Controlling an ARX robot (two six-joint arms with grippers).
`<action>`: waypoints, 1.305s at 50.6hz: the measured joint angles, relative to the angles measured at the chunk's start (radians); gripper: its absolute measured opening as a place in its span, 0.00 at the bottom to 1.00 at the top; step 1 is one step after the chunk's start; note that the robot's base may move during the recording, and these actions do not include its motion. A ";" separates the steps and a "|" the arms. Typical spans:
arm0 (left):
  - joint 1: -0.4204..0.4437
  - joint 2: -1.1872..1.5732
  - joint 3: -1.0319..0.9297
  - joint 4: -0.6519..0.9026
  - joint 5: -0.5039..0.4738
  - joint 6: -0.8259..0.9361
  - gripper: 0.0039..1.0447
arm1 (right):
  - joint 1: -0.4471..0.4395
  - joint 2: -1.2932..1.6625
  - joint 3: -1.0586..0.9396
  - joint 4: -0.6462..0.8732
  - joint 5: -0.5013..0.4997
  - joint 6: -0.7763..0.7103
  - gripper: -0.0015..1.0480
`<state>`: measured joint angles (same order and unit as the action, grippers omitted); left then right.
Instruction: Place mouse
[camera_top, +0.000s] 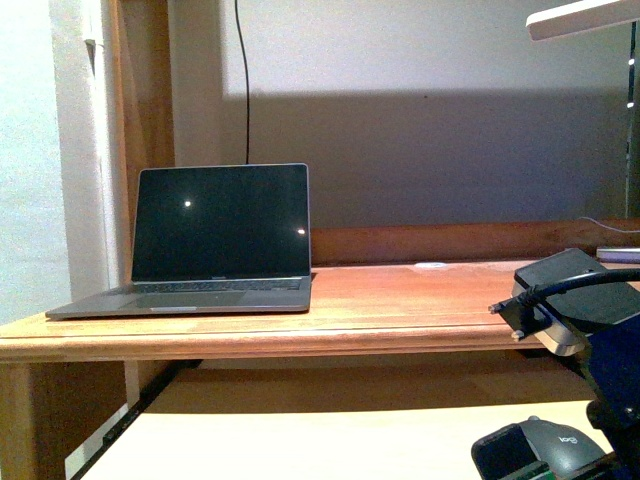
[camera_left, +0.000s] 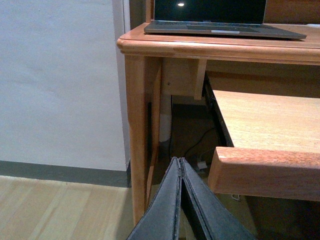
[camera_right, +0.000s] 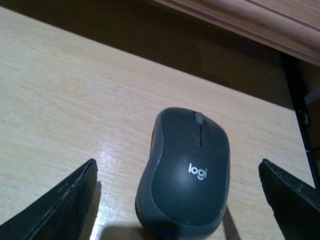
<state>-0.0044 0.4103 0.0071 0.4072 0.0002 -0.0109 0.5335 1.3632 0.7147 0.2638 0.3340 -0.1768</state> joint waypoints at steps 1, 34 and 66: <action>0.000 -0.013 0.000 -0.013 0.000 0.000 0.02 | 0.002 0.010 0.010 -0.002 0.004 0.005 0.93; 0.000 -0.214 0.000 -0.210 0.000 0.000 0.02 | -0.075 0.148 0.105 -0.057 -0.019 0.151 0.92; 0.000 -0.404 0.000 -0.406 0.000 0.000 0.02 | 0.002 0.098 0.505 -0.245 -0.016 0.240 0.52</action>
<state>-0.0044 0.0063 0.0074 0.0013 0.0002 -0.0109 0.5358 1.4612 1.2198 0.0189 0.3183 0.0635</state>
